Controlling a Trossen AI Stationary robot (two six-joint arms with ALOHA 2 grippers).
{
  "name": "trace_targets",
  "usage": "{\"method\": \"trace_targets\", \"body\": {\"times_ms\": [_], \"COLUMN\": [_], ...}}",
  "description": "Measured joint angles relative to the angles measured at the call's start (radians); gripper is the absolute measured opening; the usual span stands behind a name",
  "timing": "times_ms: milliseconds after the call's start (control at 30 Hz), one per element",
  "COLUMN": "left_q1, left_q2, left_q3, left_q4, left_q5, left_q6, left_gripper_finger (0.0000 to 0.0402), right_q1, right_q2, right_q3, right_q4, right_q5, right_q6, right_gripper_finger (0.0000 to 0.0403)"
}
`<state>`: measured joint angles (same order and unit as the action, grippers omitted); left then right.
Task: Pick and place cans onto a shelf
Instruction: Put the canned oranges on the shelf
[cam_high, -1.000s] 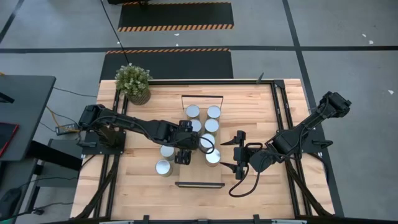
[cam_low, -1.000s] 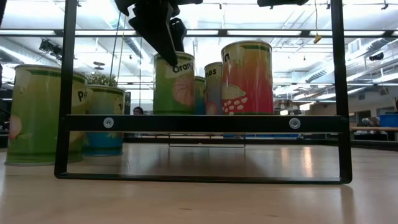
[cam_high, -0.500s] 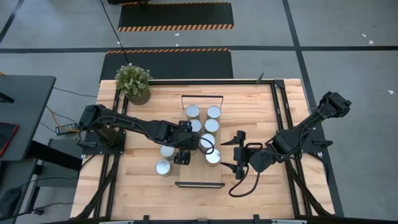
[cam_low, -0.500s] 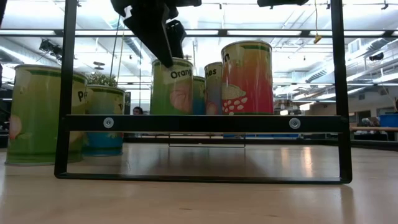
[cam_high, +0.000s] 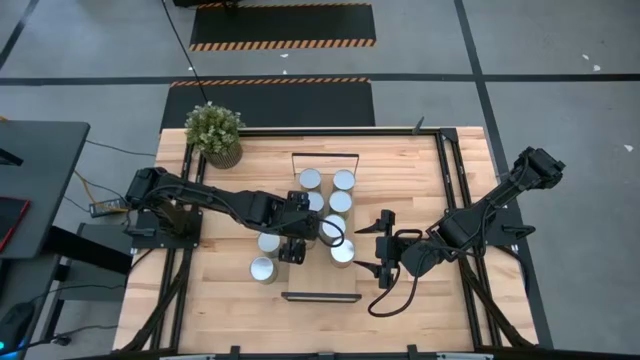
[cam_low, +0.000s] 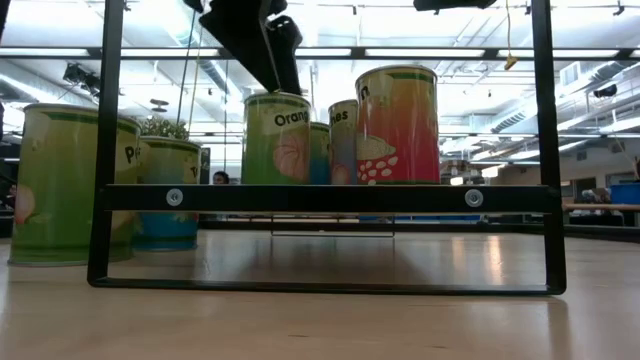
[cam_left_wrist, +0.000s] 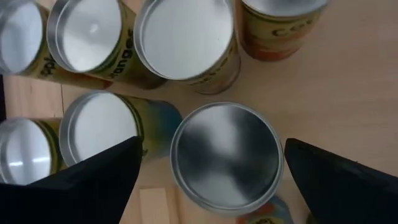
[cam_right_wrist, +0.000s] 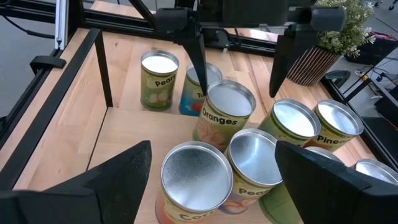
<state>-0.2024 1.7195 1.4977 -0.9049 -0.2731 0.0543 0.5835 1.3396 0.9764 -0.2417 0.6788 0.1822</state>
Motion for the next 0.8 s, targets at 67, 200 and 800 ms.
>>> {"method": "trace_targets", "body": {"times_ms": [67, 200, 800], "left_q1": [-0.004, -0.015, -0.092], "left_q2": [0.000, 0.000, 0.001], "left_q3": [0.009, 0.023, -0.038], "left_q4": [-0.010, -0.034, -0.159], "left_q5": [0.001, 0.015, -0.255], "left_q6": [0.016, 0.005, -0.068], "left_gripper_finger": [0.0400, 0.0400, 0.0400], "right_q1": [0.000, 0.000, 0.000], "right_q2": [0.000, 0.000, 0.000], "right_q3": [0.000, 0.000, 0.000], "right_q4": [0.000, -0.001, -0.002], "right_q5": [0.000, 0.000, 0.000], "right_q6": [0.001, 0.001, 0.002], "right_gripper_finger": [0.0350, 0.0350, 0.0350]}}
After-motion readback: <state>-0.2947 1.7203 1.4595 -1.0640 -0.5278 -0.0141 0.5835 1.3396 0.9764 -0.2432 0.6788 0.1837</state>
